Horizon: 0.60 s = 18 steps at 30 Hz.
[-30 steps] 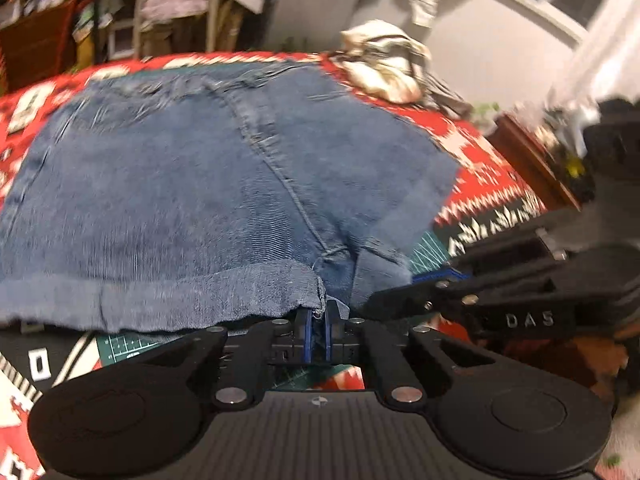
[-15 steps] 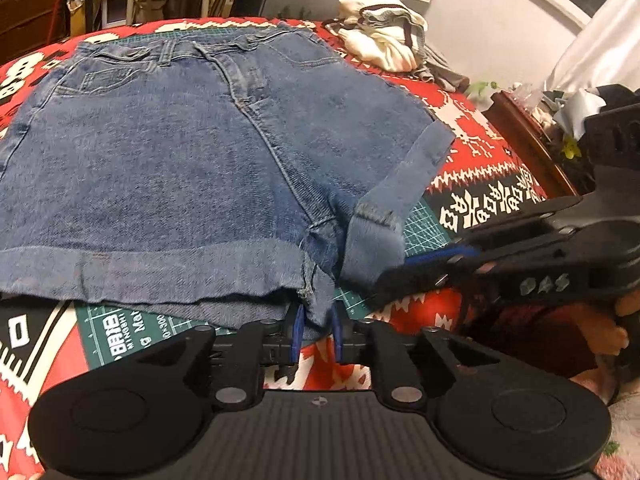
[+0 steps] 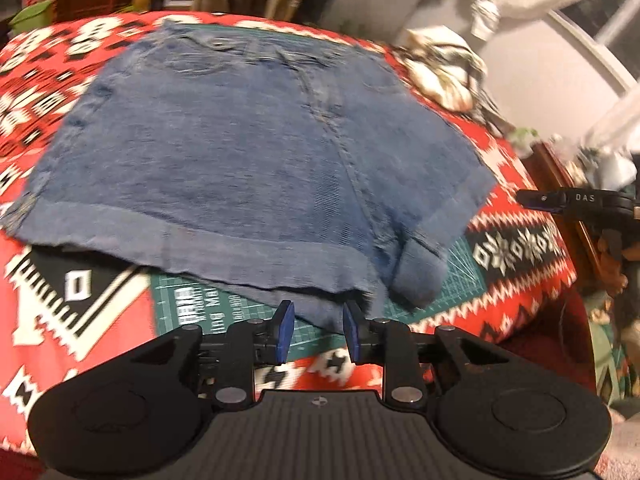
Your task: Fold clothes
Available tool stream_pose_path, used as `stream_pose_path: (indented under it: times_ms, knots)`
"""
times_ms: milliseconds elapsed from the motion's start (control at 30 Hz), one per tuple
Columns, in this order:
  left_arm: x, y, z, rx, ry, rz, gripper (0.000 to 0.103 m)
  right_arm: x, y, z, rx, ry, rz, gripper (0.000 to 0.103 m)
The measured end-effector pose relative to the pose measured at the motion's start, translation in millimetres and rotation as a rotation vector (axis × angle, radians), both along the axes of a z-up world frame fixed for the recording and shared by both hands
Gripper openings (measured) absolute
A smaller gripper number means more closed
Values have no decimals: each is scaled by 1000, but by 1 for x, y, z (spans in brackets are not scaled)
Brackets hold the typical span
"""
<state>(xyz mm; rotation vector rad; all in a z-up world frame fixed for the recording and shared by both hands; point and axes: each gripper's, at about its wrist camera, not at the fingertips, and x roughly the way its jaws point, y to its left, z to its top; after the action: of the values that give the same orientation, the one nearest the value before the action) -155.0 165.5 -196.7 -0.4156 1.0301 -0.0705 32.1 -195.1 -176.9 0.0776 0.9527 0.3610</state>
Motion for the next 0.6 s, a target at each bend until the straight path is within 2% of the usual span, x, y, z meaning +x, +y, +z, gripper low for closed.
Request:
stream_pose_path:
  times_ms: [167,267,367,467,600]
  knots:
    - [-7,24,7,-22,2,104,29,40,-10,-19,50,-13,-72,21]
    - [-13,36,11,-24,-5,163,31,52,-2,-34,19,12,-50,21]
    - [-18,46,15,-23,-10,210,31,51,10,-44,-20,13,-11,21]
    - [-22,55,16,-24,-13,250,32,48,13,-44,-17,21,0,23]
    - [-23,65,17,-25,-15,278,32,43,22,-43,-52,13,27,32]
